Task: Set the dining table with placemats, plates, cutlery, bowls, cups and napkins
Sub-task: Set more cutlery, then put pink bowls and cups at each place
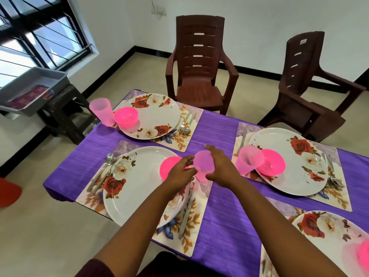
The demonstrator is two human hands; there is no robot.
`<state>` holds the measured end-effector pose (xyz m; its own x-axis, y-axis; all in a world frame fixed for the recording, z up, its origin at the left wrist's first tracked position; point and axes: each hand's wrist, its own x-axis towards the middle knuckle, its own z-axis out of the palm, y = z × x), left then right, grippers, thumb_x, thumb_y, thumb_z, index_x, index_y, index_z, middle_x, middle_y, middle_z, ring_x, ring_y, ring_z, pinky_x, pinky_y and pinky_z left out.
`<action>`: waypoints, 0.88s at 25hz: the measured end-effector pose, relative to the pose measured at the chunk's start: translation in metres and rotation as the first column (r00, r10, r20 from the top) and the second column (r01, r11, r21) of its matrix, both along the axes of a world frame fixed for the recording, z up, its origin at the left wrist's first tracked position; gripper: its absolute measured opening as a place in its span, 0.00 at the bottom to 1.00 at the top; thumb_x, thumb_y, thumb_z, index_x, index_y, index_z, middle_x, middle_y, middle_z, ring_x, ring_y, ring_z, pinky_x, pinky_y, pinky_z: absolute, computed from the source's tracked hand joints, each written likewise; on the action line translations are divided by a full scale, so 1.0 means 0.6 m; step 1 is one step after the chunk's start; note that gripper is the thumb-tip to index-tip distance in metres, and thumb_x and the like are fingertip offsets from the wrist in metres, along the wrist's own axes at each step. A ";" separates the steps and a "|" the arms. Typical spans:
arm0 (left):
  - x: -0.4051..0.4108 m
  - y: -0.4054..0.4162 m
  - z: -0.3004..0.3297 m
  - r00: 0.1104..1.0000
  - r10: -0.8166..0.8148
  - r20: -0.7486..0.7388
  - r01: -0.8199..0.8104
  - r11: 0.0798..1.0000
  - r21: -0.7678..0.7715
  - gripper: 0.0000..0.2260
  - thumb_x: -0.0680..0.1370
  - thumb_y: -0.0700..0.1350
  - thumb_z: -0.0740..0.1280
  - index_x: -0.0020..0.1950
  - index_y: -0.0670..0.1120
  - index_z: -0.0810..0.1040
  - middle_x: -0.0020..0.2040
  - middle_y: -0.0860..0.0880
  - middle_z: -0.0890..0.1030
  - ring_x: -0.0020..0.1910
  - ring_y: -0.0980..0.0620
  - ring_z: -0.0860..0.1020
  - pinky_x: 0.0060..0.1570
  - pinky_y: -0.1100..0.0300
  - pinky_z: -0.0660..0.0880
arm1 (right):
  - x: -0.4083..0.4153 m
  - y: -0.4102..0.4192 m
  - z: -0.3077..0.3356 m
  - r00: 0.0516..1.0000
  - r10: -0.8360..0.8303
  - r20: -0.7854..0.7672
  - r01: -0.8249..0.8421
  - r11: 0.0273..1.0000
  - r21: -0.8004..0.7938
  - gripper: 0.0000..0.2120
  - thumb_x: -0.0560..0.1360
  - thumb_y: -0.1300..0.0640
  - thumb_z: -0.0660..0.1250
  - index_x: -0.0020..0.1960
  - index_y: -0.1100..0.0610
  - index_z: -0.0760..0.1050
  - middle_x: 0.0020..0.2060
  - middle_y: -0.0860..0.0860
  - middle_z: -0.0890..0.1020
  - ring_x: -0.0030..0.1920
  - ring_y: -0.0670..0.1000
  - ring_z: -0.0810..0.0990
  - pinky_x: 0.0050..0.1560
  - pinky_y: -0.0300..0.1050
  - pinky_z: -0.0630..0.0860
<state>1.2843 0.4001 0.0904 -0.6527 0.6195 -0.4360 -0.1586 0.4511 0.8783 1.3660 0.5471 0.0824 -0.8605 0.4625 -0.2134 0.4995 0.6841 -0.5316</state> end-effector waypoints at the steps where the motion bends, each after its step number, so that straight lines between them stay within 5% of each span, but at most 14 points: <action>1: 0.001 0.001 0.001 1.000 -0.001 -0.006 0.001 1.000 0.001 0.21 0.79 0.44 0.67 0.71 0.54 0.69 0.67 0.52 0.75 0.55 0.54 0.78 0.55 0.53 0.79 | 0.001 -0.001 0.002 1.000 -0.003 0.005 0.003 1.000 0.001 0.48 0.64 0.60 0.78 0.76 0.46 0.55 0.69 0.55 0.67 0.65 0.61 0.71 0.57 0.56 0.77; 4: 0.008 0.001 0.002 0.999 -0.007 -0.053 0.007 1.000 0.000 0.21 0.79 0.44 0.66 0.71 0.54 0.69 0.68 0.52 0.74 0.57 0.54 0.77 0.55 0.54 0.78 | 0.006 0.001 0.007 1.000 -0.010 0.018 0.010 1.000 -0.012 0.52 0.62 0.60 0.80 0.76 0.46 0.54 0.70 0.55 0.64 0.66 0.61 0.70 0.59 0.56 0.76; 8: 0.014 -0.005 0.009 0.965 0.077 -0.249 -0.070 0.997 0.038 0.20 0.79 0.39 0.65 0.70 0.52 0.71 0.70 0.52 0.72 0.68 0.53 0.70 0.47 0.72 0.70 | 0.006 -0.001 0.029 1.000 0.001 0.007 -0.001 0.999 -0.052 0.55 0.60 0.56 0.81 0.77 0.46 0.52 0.74 0.54 0.58 0.72 0.61 0.60 0.67 0.58 0.68; 16: 0.035 -0.050 0.016 0.809 0.137 -0.571 -0.149 0.989 0.026 0.22 0.78 0.44 0.67 0.72 0.48 0.69 0.74 0.47 0.67 0.74 0.47 0.62 0.70 0.52 0.63 | -0.012 -0.059 0.077 0.983 0.161 -0.086 -0.126 0.939 0.321 0.38 0.74 0.40 0.67 0.77 0.48 0.53 0.78 0.53 0.51 0.78 0.58 0.40 0.75 0.61 0.42; 22: 0.037 -0.195 0.027 0.605 0.088 -0.792 -0.318 0.938 -0.139 0.29 0.78 0.53 0.63 0.77 0.52 0.60 0.78 0.48 0.58 0.78 0.45 0.52 0.76 0.46 0.49 | -0.073 -0.164 0.095 0.890 0.418 -0.184 -0.323 0.861 0.393 0.35 0.74 0.42 0.67 0.76 0.50 0.58 0.77 0.55 0.56 0.78 0.59 0.46 0.74 0.61 0.43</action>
<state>1.3067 0.2833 0.1065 -0.9102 0.3772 0.1710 0.4018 0.7043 0.5853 1.3222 0.4488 0.1393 -0.9839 0.1007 0.1475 0.0521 0.9518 -0.3023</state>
